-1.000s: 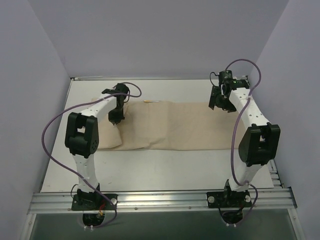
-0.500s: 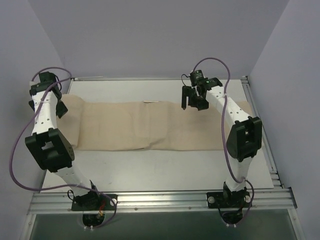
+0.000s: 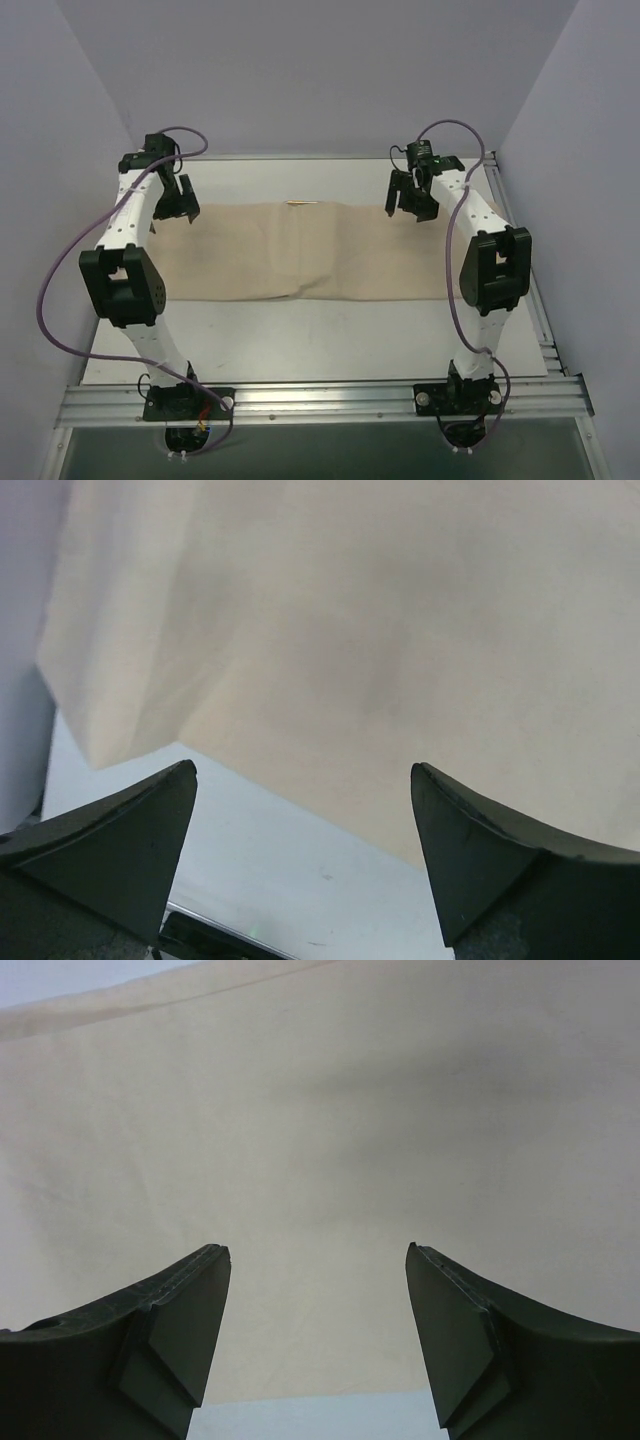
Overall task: Open and lay out the surgical kit
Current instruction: Open the surgical kit at the center of the board.
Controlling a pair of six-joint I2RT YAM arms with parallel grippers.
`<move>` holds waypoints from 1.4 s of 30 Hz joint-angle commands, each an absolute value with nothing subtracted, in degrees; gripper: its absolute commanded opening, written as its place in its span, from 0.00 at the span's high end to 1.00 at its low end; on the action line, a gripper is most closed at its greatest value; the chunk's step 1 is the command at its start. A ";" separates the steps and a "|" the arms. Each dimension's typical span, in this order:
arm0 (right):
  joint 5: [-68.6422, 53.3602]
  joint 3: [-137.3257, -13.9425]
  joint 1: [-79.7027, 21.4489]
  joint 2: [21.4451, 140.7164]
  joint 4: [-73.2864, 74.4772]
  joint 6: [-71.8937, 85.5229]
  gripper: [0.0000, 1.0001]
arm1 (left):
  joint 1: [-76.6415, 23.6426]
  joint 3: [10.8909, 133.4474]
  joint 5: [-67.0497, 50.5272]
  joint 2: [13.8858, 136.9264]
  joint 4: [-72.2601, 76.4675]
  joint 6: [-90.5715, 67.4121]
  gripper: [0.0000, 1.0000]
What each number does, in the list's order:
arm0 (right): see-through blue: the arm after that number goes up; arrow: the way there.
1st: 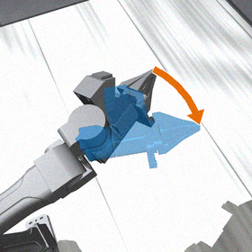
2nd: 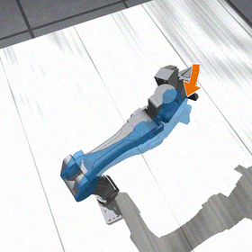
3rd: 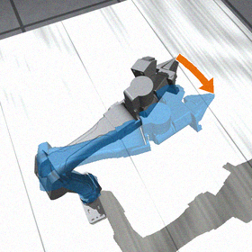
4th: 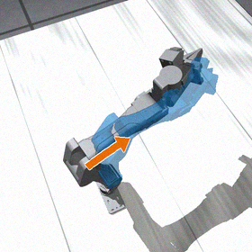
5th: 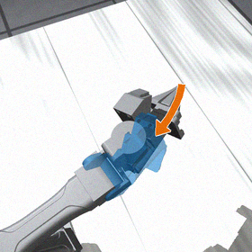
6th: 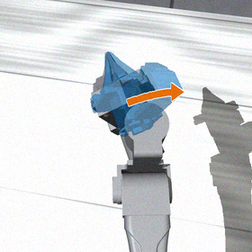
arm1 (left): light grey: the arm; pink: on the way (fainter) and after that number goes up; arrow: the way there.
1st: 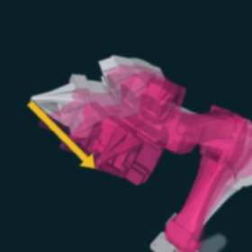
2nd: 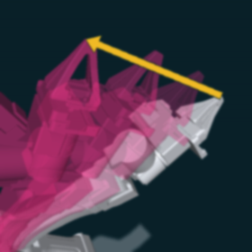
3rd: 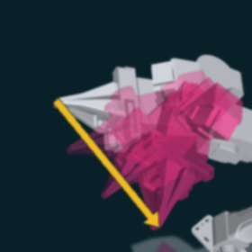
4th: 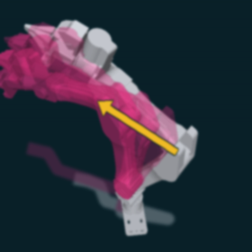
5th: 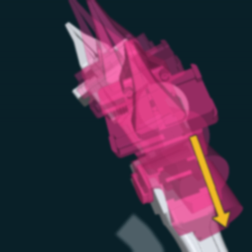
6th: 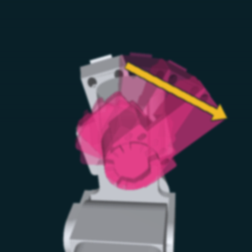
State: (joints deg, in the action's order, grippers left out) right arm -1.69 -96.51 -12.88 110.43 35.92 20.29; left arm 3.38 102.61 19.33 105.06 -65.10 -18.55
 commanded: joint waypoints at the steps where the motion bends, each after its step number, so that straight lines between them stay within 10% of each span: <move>1: 2.10 -95.27 -8.28 112.41 35.95 19.25 0.28 | 3.43 101.78 10.21 111.52 -63.28 -18.37 0.02; 26: 10.90 -89.56 5.80 126.92 33.40 16.17 0.25 | -4.39 98.80 -14.58 130.52 -55.46 -27.59 0.09; 42: 5.02 -92.37 3.69 120.33 33.49 17.31 0.25 | -0.26 114.06 -2.29 126.21 -63.54 -21.80 0.09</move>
